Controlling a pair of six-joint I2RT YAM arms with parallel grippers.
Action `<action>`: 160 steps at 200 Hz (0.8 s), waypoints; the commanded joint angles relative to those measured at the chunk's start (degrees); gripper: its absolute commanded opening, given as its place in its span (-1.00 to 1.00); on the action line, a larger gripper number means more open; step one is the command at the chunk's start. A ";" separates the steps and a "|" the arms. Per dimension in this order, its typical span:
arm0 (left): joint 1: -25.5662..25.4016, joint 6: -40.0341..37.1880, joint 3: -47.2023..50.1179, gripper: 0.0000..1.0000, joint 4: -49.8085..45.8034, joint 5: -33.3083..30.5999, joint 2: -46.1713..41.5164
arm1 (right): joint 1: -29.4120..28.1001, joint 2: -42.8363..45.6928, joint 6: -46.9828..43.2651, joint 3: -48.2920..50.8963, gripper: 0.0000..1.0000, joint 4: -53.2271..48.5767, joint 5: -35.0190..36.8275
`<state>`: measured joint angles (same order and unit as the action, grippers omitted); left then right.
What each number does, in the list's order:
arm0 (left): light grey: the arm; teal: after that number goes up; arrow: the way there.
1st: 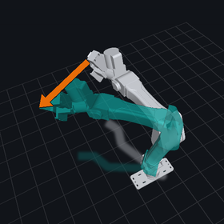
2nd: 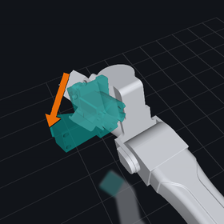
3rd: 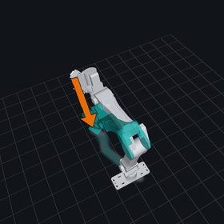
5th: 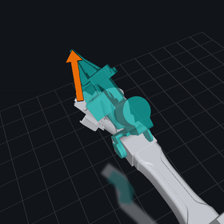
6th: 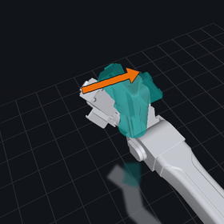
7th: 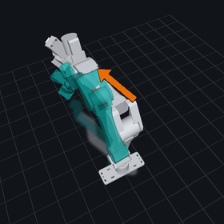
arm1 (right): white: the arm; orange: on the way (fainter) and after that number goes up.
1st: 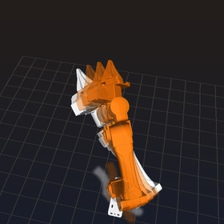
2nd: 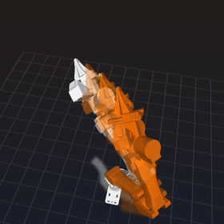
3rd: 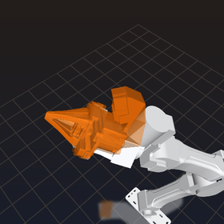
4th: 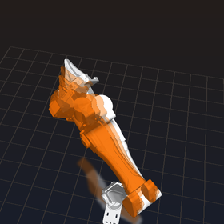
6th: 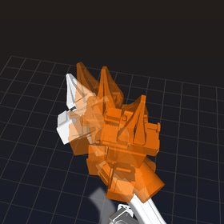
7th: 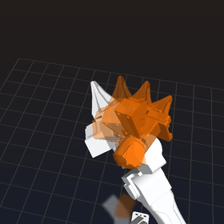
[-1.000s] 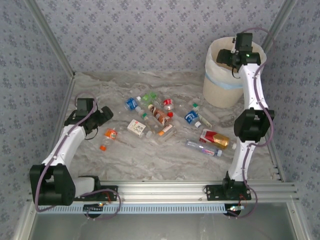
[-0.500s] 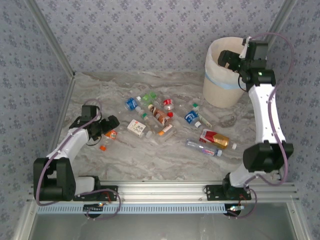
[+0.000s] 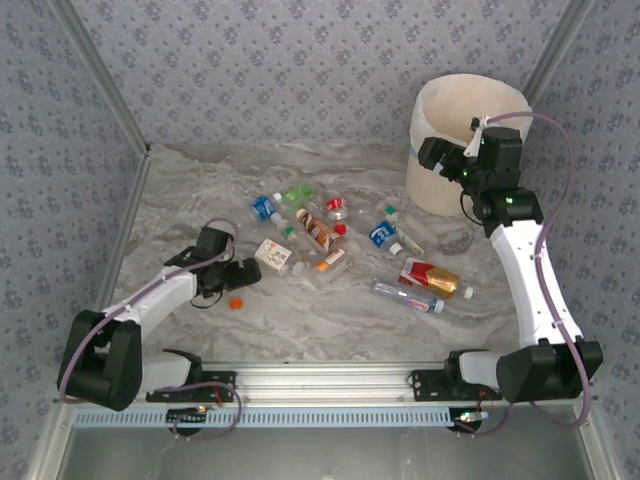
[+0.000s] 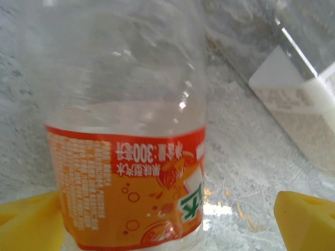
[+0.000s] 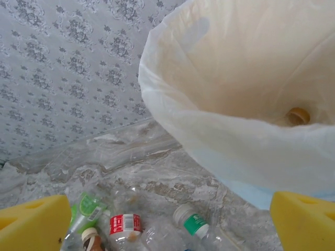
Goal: Put the plastic bottles in the bin
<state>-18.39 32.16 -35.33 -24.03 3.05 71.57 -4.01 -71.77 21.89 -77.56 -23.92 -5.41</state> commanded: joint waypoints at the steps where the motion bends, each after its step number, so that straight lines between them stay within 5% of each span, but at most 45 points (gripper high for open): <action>1: -2.76 1.35 0.59 0.90 -1.19 -4.09 -0.25 | -1.00 2.06 2.08 1.39 1.00 2.73 -0.15; 46: -4.28 4.81 1.39 0.57 -0.93 -7.99 1.83 | -2.49 2.61 2.95 2.65 1.00 2.87 1.00; 97: -4.36 7.15 2.41 0.52 0.57 -10.82 2.33 | -3.98 2.52 3.33 3.09 1.00 3.42 1.63; 160: -4.33 5.50 4.13 -0.01 0.63 -10.11 -3.58 | -8.50 2.45 -0.59 4.17 1.00 5.53 -2.16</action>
<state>-22.31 38.35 -31.99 -22.61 -6.68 71.46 -10.13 -70.26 23.90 -74.43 -21.10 -5.21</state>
